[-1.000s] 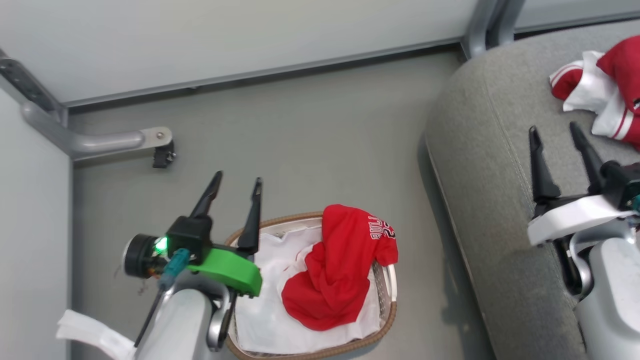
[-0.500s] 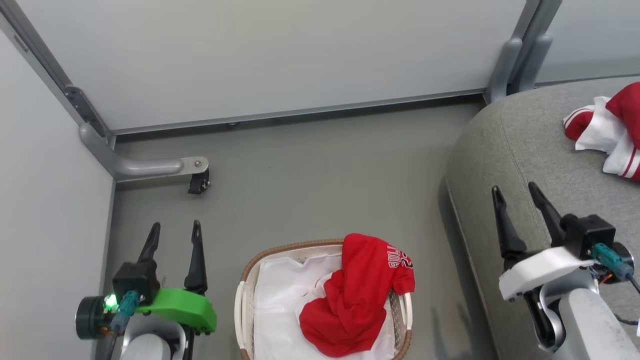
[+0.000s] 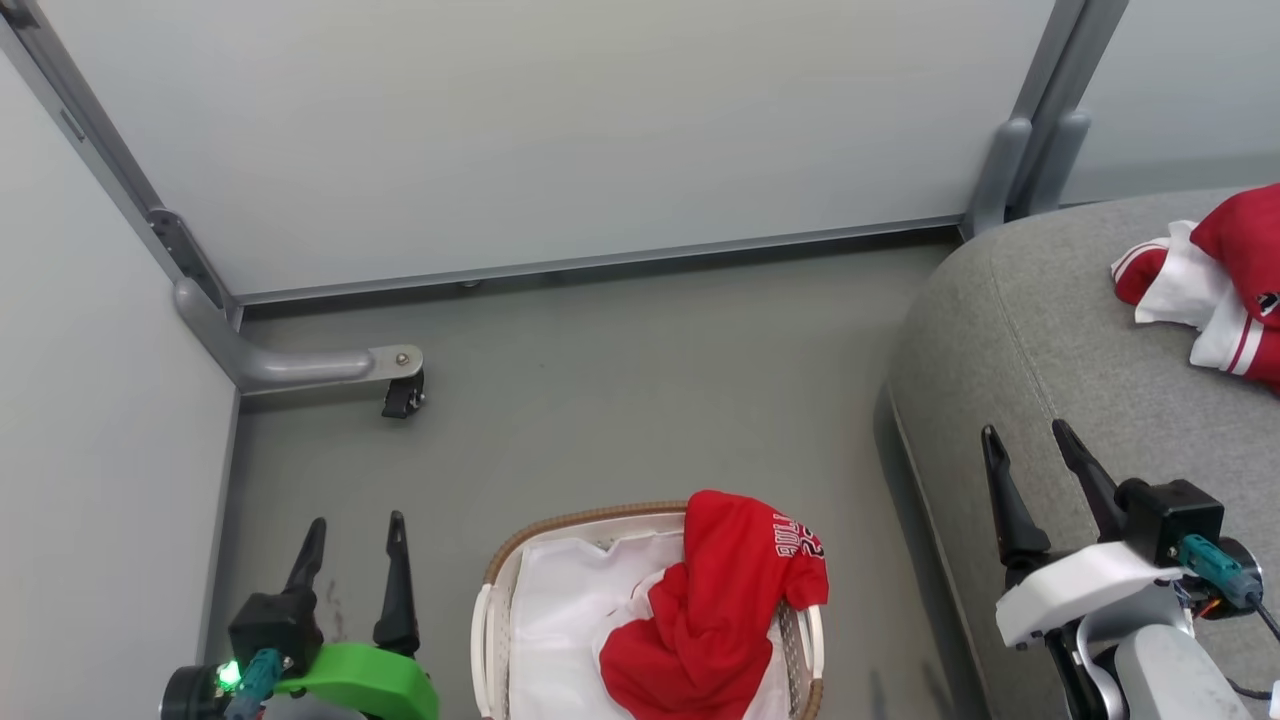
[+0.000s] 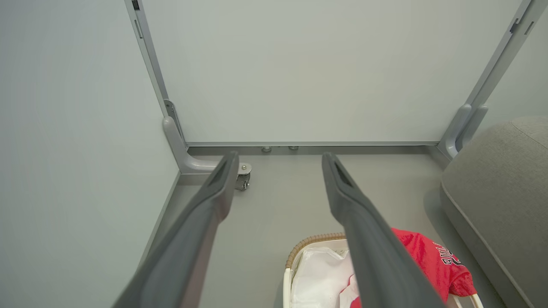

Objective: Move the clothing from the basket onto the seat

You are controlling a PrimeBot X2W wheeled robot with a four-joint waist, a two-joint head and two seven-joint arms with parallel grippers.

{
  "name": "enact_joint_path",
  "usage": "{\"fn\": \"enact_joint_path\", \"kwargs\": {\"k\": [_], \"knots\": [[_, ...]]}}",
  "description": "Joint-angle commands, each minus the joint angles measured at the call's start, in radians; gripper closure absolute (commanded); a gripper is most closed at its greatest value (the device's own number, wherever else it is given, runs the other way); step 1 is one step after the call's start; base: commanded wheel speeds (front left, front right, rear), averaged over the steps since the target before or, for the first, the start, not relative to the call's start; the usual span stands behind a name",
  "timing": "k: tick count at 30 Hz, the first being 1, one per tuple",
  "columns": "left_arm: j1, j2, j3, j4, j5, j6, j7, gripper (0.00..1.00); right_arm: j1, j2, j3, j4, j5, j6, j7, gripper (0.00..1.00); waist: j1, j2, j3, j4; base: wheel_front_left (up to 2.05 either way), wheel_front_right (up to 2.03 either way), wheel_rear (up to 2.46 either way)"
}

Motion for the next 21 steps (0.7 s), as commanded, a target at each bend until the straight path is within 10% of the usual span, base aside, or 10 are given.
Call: {"fn": "enact_joint_path", "kwargs": {"k": [1,21], "knots": [[-0.014,0.002,-0.012,0.007,-0.011,-0.008,-0.001,0.00,-0.015,-0.001,0.000,-0.010,0.005,-0.001,0.000,0.00,0.0001,0.0000,0.021,-0.008,0.00,0.00,0.00],[-0.455,0.004,-0.199,0.151,-0.076,-0.051,-0.001,0.00,-0.353,0.038,0.073,-0.174,0.027,-0.001,0.000,0.00,0.0001,0.0000,0.501,-0.176,0.00,0.00,0.00]]}}
